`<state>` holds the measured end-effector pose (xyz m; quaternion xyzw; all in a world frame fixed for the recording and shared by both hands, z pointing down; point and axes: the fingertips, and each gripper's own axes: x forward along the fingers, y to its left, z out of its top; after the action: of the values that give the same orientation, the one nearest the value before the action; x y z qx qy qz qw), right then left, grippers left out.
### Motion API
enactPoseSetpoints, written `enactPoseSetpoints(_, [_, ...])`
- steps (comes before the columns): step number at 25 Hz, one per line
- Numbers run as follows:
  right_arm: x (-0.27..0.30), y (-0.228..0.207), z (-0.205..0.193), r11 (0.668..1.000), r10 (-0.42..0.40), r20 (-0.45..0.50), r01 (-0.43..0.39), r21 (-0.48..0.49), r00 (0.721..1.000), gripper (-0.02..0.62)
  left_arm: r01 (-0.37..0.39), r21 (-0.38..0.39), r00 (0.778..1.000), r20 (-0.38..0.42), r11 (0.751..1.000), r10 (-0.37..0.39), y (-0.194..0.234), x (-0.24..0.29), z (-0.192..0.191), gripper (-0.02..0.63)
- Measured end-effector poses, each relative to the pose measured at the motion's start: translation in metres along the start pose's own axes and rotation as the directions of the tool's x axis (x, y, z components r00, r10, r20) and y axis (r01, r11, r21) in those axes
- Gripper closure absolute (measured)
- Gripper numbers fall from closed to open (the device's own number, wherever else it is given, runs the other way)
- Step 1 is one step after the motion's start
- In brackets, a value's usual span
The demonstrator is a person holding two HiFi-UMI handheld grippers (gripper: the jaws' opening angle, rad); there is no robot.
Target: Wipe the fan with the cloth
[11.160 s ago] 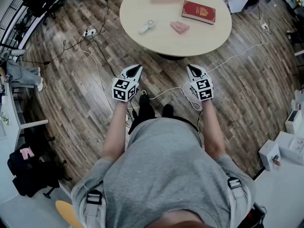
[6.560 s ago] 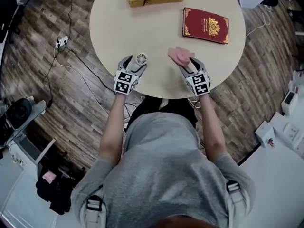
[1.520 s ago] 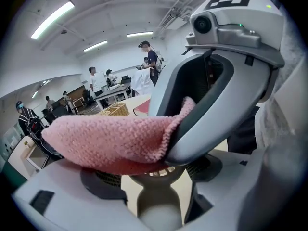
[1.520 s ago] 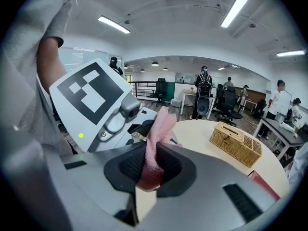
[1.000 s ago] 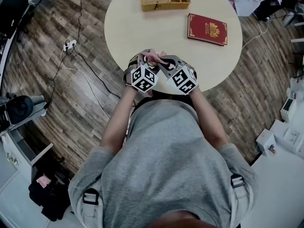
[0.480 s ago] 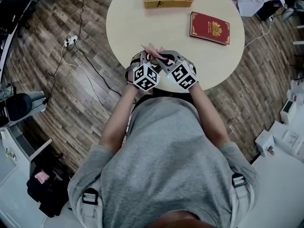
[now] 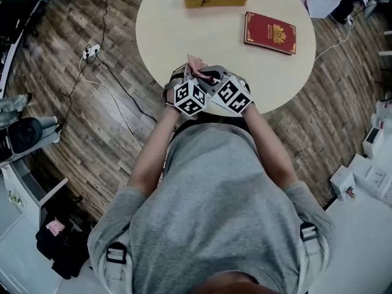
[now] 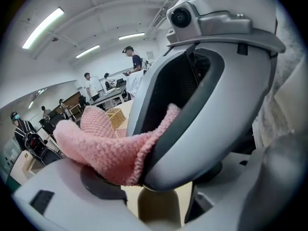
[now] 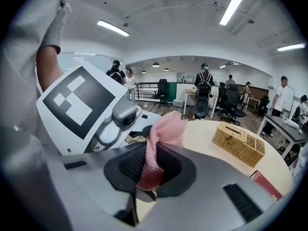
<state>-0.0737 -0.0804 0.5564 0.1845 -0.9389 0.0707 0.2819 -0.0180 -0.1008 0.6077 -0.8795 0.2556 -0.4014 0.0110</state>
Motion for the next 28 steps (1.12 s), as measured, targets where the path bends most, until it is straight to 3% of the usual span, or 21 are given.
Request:
enactPoseSetpoints(8, [-0.011,0.0,-0.008,1.0,0.009,-0.007,-0.009,0.008,1.0,0.555,-0.017,-0.006,1.0,-0.003,1.0,0.017,0.004,0.001,0.002,0.232])
enactPoseSetpoints(19, [-0.027,-0.022,-0.016,0.994,-0.105,0.004,0.105,-0.03,0.994,0.552,-0.017,-0.03,1.0,-0.005,0.999,0.017,0.002,0.002,0.002,0.232])
enactPoseSetpoints(28, [-0.025,-0.031,-0.005,0.992,-0.121,0.036,0.122,-0.033,0.992,0.552,-0.02,-0.038,1.0,0.003,0.999,0.02,0.002,0.003,0.009,0.232])
